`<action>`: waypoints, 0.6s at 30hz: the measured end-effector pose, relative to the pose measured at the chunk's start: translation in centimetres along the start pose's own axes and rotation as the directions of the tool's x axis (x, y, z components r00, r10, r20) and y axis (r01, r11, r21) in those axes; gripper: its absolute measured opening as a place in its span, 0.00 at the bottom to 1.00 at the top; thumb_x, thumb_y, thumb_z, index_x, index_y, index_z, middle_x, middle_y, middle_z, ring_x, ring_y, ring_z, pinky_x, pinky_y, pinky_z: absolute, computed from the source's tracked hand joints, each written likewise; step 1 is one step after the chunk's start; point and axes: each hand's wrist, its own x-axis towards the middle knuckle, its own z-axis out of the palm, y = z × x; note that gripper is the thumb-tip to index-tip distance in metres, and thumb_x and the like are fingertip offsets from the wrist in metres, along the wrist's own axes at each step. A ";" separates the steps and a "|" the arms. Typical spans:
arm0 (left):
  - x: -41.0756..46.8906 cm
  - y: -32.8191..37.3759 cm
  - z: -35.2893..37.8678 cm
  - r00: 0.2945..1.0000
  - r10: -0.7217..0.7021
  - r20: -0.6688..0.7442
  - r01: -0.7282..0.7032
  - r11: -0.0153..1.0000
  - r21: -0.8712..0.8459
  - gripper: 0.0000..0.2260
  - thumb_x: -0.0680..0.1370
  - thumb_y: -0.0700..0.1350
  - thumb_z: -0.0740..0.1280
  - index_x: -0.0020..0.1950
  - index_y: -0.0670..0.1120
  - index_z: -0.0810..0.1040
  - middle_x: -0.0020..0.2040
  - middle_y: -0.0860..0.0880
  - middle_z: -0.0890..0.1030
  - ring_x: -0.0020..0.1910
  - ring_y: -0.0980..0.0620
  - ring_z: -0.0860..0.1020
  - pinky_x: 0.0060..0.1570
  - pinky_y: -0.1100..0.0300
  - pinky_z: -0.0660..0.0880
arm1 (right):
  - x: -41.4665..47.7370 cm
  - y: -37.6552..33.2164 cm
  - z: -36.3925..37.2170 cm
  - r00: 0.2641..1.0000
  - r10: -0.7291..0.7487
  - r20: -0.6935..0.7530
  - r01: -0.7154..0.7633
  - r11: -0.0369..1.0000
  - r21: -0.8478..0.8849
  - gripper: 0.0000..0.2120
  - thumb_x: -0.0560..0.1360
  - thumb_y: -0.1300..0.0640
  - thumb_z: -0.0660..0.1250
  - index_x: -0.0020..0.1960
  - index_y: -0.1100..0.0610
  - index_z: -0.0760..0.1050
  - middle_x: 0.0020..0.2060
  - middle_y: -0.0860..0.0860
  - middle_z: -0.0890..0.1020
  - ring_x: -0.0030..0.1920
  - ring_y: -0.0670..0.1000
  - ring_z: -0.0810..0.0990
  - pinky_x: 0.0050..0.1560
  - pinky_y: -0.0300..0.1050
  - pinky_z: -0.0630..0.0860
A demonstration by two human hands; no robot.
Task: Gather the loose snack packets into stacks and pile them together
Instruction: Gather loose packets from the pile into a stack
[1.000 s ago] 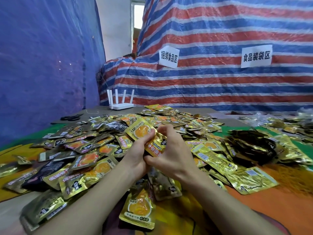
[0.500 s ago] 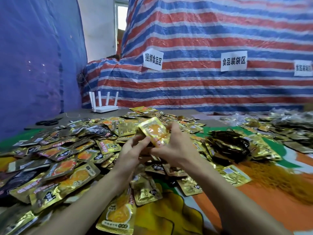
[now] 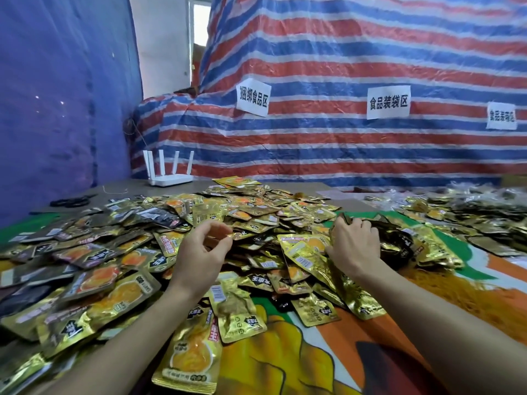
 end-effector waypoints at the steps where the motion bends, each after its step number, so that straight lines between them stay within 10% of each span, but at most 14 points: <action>1: 0.1 -0.1 -0.2 1.000 0.022 0.002 -0.022 0.996 0.082 0.07 0.79 0.38 0.69 0.47 0.51 0.79 0.45 0.52 0.81 0.44 0.53 0.79 0.40 0.67 0.74 | -0.2 -0.2 0.0 1.000 -0.006 -0.007 0.006 0.999 -0.041 0.19 0.78 0.46 0.68 0.64 0.56 0.73 0.60 0.60 0.77 0.62 0.61 0.73 0.60 0.54 0.69; 5: 0.8 -0.5 -1.2 0.998 -0.001 0.060 -0.032 0.840 0.541 0.16 0.74 0.37 0.69 0.56 0.55 0.76 0.55 0.54 0.76 0.59 0.52 0.73 0.61 0.53 0.69 | -0.8 -1.9 -1.0 0.999 -0.009 -0.044 0.009 1.000 0.005 0.18 0.78 0.48 0.65 0.63 0.57 0.74 0.67 0.61 0.72 0.72 0.63 0.63 0.68 0.60 0.63; 11: 1.3 -0.9 -2.0 0.938 -0.332 0.100 0.112 0.563 0.819 0.36 0.71 0.45 0.68 0.78 0.51 0.59 0.75 0.47 0.65 0.77 0.45 0.58 0.76 0.42 0.48 | -1.5 -7.3 -2.9 0.959 -0.284 0.012 0.224 0.780 0.584 0.24 0.76 0.50 0.67 0.71 0.53 0.71 0.64 0.54 0.77 0.66 0.56 0.73 0.68 0.58 0.70; 18: 1.2 -1.5 -1.4 0.944 -0.325 0.056 0.093 0.424 0.901 0.23 0.80 0.51 0.62 0.74 0.49 0.67 0.76 0.47 0.65 0.77 0.44 0.58 0.74 0.40 0.55 | -1.1 -13.7 -1.2 0.875 -0.417 0.246 0.241 0.816 0.525 0.36 0.76 0.57 0.67 0.80 0.44 0.57 0.79 0.51 0.60 0.78 0.59 0.57 0.74 0.65 0.58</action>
